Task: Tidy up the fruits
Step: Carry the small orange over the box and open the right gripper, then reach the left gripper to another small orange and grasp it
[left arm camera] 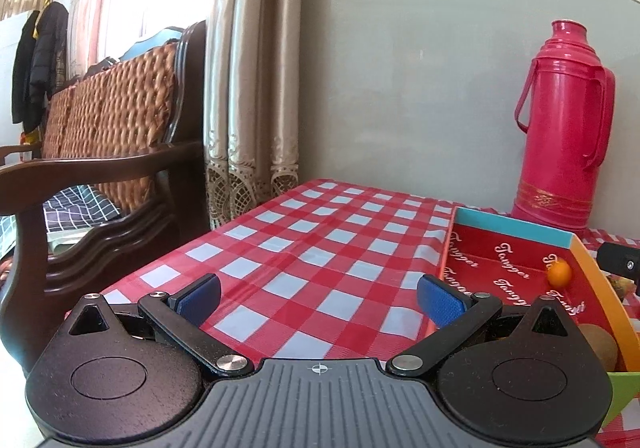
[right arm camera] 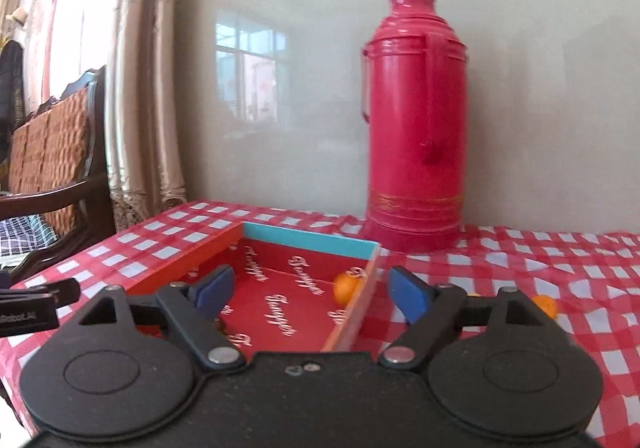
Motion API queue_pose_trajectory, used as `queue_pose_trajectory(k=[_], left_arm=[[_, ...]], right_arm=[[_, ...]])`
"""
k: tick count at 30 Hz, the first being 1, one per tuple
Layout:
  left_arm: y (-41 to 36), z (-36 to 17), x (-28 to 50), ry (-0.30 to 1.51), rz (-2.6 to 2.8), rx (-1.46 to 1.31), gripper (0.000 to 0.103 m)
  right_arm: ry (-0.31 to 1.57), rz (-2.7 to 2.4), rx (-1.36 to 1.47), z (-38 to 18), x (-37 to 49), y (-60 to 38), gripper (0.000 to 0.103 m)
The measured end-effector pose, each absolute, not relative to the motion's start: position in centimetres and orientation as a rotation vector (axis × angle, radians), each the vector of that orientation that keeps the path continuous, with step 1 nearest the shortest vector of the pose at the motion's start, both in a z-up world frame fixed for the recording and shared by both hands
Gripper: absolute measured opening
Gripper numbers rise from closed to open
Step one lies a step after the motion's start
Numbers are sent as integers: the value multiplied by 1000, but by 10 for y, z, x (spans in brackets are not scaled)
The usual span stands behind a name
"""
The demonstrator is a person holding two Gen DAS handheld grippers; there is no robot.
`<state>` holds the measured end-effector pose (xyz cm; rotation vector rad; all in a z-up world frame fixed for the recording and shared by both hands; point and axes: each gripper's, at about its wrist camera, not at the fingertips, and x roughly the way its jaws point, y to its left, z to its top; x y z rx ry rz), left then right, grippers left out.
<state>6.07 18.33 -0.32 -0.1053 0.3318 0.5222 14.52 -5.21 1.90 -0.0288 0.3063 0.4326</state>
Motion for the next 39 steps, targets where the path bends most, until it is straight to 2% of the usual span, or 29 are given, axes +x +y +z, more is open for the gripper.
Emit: queue_pose_trajectory(k=[2,4,8,24,39], left_arm=[[180,-3,62,329,512,-105,103],[175,-2,64,328,500,-107,103],[160,0,70,321,453,-121,103],[51,4,115,318,238,-47,103],[-44,-8,164,391,59,28,103]], right_arm=[[321,407,-17,17,149,-60,83],[330,382,1,15,152,-69,92],[337,335,44,13,157,-92,95],[407,196,-12,-2,168,-168,97],[429,26,62,-14,182,-260,97]])
